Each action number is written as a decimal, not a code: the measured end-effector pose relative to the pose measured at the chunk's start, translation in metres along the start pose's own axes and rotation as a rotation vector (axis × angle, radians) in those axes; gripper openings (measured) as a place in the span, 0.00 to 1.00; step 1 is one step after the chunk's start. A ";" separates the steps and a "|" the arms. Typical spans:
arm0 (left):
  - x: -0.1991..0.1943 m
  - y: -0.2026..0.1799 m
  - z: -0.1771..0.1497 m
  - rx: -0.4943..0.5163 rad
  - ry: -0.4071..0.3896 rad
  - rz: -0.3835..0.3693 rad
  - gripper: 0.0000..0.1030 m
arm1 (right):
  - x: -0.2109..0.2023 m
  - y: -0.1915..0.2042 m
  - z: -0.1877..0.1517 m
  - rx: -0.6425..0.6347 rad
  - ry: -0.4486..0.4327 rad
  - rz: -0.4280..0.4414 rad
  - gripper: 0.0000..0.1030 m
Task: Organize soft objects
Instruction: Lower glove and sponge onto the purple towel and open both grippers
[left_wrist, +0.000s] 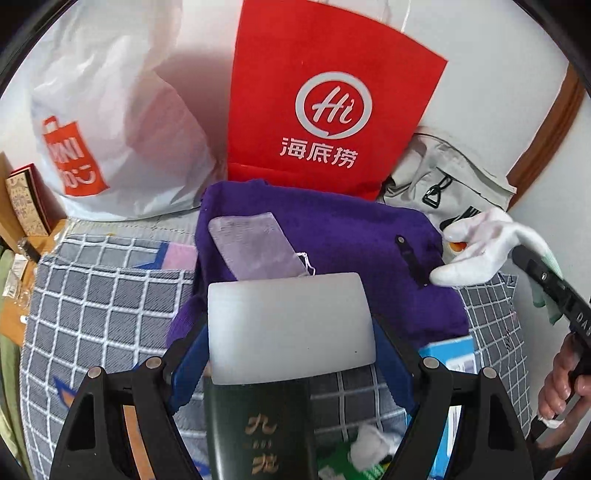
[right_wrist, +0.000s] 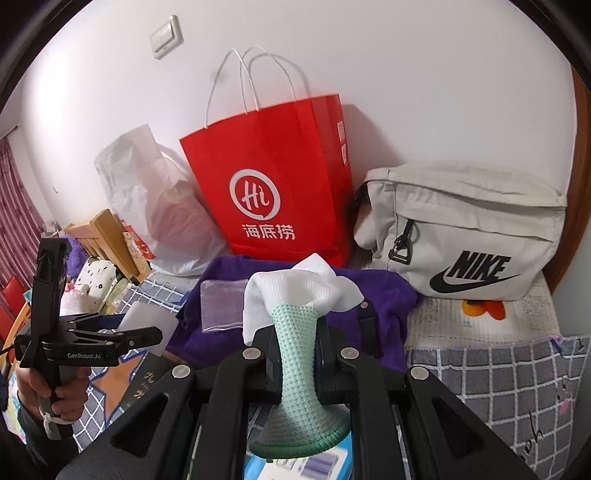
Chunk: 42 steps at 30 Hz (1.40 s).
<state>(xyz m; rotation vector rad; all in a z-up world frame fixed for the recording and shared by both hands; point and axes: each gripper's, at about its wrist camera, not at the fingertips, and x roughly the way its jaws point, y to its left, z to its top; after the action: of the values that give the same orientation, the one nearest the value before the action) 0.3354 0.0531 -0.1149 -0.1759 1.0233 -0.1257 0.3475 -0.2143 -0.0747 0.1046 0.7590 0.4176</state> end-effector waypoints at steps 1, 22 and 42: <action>0.006 0.000 0.002 -0.001 0.010 -0.001 0.79 | 0.006 -0.002 -0.002 0.002 0.010 -0.003 0.11; 0.084 0.010 0.012 0.034 0.147 0.039 0.80 | 0.104 -0.039 -0.030 0.027 0.228 0.016 0.14; 0.100 0.000 0.016 0.022 0.160 0.056 0.82 | 0.113 -0.042 -0.030 0.015 0.233 0.049 0.67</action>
<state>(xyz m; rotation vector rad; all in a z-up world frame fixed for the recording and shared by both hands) 0.4008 0.0356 -0.1904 -0.1182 1.1846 -0.1007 0.4140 -0.2085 -0.1796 0.0894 0.9902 0.4764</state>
